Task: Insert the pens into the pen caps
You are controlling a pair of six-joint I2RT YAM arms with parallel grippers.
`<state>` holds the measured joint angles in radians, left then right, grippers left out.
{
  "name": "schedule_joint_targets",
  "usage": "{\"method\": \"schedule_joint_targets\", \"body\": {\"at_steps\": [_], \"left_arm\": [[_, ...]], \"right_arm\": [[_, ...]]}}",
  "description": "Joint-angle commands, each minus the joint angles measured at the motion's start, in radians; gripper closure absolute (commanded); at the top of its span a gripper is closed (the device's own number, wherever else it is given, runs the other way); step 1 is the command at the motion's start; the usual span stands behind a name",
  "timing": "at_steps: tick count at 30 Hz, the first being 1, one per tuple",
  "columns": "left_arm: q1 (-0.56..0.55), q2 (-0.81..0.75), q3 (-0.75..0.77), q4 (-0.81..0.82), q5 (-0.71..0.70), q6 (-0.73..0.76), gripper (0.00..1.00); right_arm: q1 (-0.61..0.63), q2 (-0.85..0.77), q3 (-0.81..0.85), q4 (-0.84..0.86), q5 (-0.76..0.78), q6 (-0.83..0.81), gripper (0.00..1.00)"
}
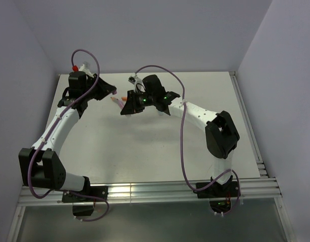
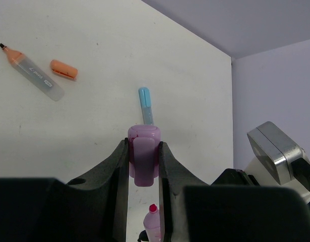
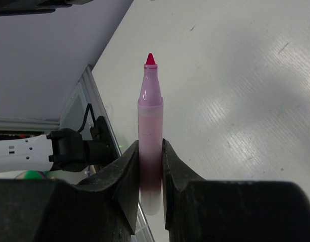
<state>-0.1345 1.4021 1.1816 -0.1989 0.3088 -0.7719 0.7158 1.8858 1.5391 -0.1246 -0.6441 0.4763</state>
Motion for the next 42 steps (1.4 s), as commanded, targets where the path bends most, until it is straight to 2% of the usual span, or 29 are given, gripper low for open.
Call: {"method": "schedule_joint_targets", "body": {"at_steps": [1, 42], "left_arm": [[-0.007, -0.032, -0.004, 0.039, 0.000, 0.002, 1.00], [-0.024, -0.035, -0.011, 0.044, -0.008, -0.007, 1.00]], "right_arm": [[0.008, -0.019, 0.021, 0.010, 0.003, -0.019, 1.00], [0.014, -0.031, 0.009, 0.005, 0.011, -0.024, 1.00]]}}
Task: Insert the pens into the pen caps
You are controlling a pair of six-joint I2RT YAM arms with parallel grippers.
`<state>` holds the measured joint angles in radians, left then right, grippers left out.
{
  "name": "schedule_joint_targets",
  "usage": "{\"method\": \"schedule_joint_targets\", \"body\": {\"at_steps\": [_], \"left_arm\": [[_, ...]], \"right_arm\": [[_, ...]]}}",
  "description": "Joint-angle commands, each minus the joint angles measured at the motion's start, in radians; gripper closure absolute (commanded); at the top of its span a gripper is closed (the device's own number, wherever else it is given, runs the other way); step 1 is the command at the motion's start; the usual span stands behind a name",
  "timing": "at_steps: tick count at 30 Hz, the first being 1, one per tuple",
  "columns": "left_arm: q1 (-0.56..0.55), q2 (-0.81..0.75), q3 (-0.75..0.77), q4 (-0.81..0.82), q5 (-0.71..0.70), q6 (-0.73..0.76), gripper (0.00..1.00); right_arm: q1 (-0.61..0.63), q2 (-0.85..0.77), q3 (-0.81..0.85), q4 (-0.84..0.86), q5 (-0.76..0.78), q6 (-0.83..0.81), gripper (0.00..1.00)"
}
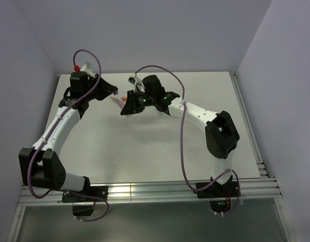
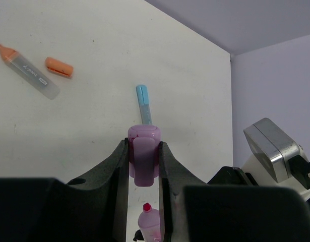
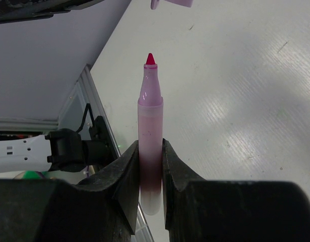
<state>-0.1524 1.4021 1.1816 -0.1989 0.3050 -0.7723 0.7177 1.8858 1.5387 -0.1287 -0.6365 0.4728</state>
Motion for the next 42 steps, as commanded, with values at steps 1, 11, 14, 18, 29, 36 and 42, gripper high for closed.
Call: {"method": "schedule_joint_targets", "body": {"at_steps": [1, 11, 14, 18, 29, 36, 42], "left_arm": [[-0.006, -0.037, -0.011, 0.044, -0.004, -0.008, 0.99], [-0.009, -0.035, -0.019, 0.056, 0.006, -0.018, 1.00], [-0.010, -0.035, -0.016, 0.052, 0.002, -0.015, 1.00], [-0.010, -0.037, -0.017, 0.053, 0.005, -0.016, 1.00], [-0.015, -0.038, -0.028, 0.067, -0.004, -0.033, 1.00], [-0.024, -0.058, -0.023, 0.056, -0.017, -0.021, 1.00], [-0.047, -0.058, -0.020, 0.052, -0.024, -0.016, 1.00]], "right_arm": [[0.012, -0.028, 0.011, 0.008, 0.003, -0.020, 1.00], [0.014, -0.028, 0.008, 0.012, 0.009, -0.019, 1.00], [0.017, -0.014, 0.020, 0.000, 0.003, -0.017, 1.00], [0.019, -0.016, 0.021, 0.001, 0.011, -0.017, 1.00], [0.023, -0.036, 0.014, -0.005, 0.024, -0.023, 1.00], [0.017, -0.039, 0.023, -0.011, 0.049, -0.017, 1.00], [0.008, -0.039, 0.035, -0.017, 0.064, -0.014, 1.00]]}}
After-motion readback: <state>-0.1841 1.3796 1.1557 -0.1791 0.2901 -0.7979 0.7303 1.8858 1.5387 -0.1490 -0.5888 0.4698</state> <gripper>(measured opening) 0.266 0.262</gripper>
